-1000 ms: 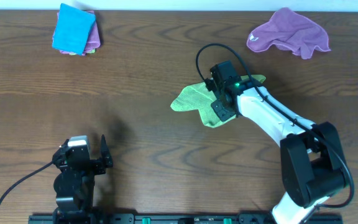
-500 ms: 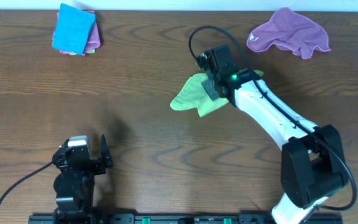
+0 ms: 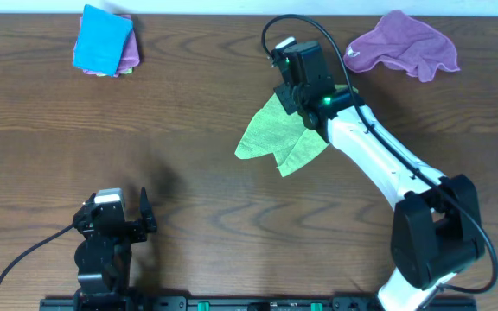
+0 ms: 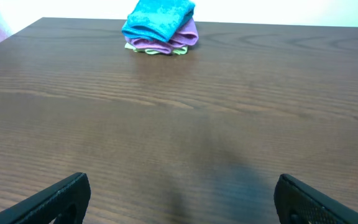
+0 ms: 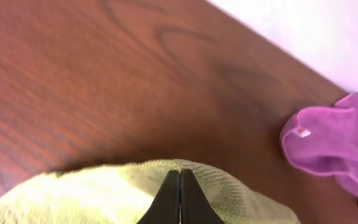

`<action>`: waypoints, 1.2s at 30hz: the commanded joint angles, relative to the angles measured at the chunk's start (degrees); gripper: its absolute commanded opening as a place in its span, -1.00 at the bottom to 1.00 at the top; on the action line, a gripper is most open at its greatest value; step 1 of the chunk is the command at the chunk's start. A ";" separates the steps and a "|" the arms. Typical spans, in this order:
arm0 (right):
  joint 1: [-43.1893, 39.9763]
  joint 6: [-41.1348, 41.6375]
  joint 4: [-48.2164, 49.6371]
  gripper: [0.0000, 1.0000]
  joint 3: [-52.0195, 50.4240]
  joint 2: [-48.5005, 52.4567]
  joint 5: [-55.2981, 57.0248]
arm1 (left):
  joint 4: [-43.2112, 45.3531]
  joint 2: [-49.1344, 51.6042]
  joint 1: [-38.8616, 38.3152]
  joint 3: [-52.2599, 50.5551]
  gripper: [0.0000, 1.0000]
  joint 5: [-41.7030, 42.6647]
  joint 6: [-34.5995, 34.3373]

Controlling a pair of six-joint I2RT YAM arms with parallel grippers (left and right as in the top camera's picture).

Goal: Fold the cloth
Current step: 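Lift the green cloth with the right gripper and drag it to table center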

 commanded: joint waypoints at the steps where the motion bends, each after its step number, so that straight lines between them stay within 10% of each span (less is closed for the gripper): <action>1: 0.44 3.48 4.02 -0.98 0.98 0.09 -1.53 | -0.20 -0.37 0.22 -1.25 0.91 -0.33 0.63; 15: 4.83 11.37 6.25 -0.97 0.98 0.11 -35.74 | -0.20 -0.37 0.22 -1.25 0.91 -0.33 0.63; 28: 10.97 9.22 -0.83 -0.97 0.98 0.09 -42.97 | -0.20 -0.37 0.22 -1.25 0.91 -0.33 0.63; 29: 11.96 9.18 -2.05 -0.86 0.98 0.09 -42.93 | -0.20 -0.37 0.22 -1.25 0.91 -0.33 0.63; 33: 13.99 6.69 -6.21 0.99 0.98 0.11 -42.14 | -0.20 -0.37 0.22 -1.25 0.91 -0.33 0.61; 36: 14.08 6.64 -8.13 0.99 0.98 0.09 -39.41 | -0.20 -0.37 0.22 -1.25 0.91 -0.33 0.63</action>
